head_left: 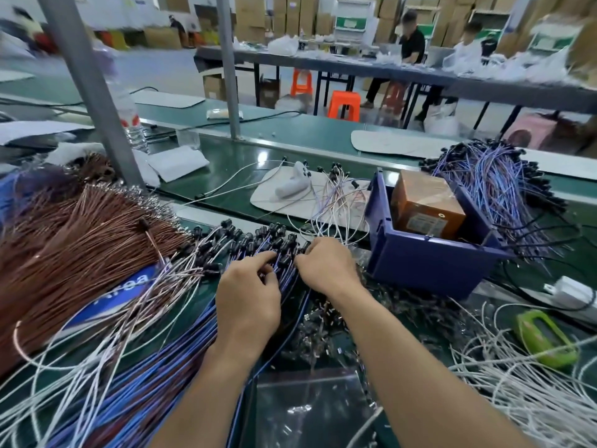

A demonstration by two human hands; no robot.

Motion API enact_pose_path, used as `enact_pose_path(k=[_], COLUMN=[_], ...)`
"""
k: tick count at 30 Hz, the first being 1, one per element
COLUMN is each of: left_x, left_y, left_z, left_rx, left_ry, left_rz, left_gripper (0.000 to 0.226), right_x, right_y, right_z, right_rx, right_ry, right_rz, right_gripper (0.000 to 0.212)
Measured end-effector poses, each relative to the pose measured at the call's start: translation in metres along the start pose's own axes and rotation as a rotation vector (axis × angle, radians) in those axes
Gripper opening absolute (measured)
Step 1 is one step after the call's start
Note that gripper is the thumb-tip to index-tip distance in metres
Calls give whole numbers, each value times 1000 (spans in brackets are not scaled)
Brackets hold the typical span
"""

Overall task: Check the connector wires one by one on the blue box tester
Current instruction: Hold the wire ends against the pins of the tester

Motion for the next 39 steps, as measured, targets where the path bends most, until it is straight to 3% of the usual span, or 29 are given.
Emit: enact_pose_path(k=[3, 6, 8, 11, 14, 18, 20, 22, 25, 27, 28, 30, 32, 35, 39], left_x=[-3, -8, -5, 2, 9, 26, 30, 30, 20, 20, 23, 32, 39, 41, 43], left_y=[3, -1, -8, -24, -32, -39, -42, -43, -45, -56, -63, -78, -82, -74, -69], left_z=[2, 6, 5, -5, -13, -30, -36, -36, -34, -46, -54, -73, -81, -76, -63], left_rx=[-72, -35, 25, 114, 140, 68, 52, 57, 153, 265, 350, 561, 612, 379, 167], left_ry=[-36, -33, 67, 203, 382, 828, 872, 823, 532, 447, 432, 389, 367, 389, 472], left_rz=[-138, -355, -561, -685, -625, -404, -298, -225, -4, -56, -89, -76, -135, -282, -450], left_gripper=[32, 29, 36, 42, 36, 13, 11, 13, 21, 18, 12, 6, 11, 36, 33], right_x=[-1, 4, 2, -11, -38, -83, -102, -121, -139, -129, -121, -104, -86, -70, -70], right_y=[-5, -6, -5, -9, -29, -73, -97, -121, -139, -133, -126, -113, -110, -109, -119], right_z=[-15, -33, -46, -66, -85, -108, -116, -124, -138, -144, -146, -144, -138, -133, -128], right_rx=[-25, -156, -234, -283, -267, -272, -268, -232, -187, -173, -190, -250, -276, -307, -295], right_ry=[-49, 116, 185, 90, -99, -233, -296, -403, -516, -487, -478, -378, -140, 90, 12], right_rz=[39, 400, 673, 823, 1060, 1509, 1455, 1200, 363, -181, -313, -280, -50, 162, 269], right_gripper=[34, 38, 27, 24, 29, 28, 30, 32, 16, 9, 9, 9, 17, 25, 25])
Point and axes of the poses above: each hand's wrist, its own z-axis towards the middle knuckle, its own x-axis out of the palm, y = z × x, the point moved 4 cm from there along z, towards the middle knuckle, and after that the axes turned 9 degrees about y, right-handed, at the moved point
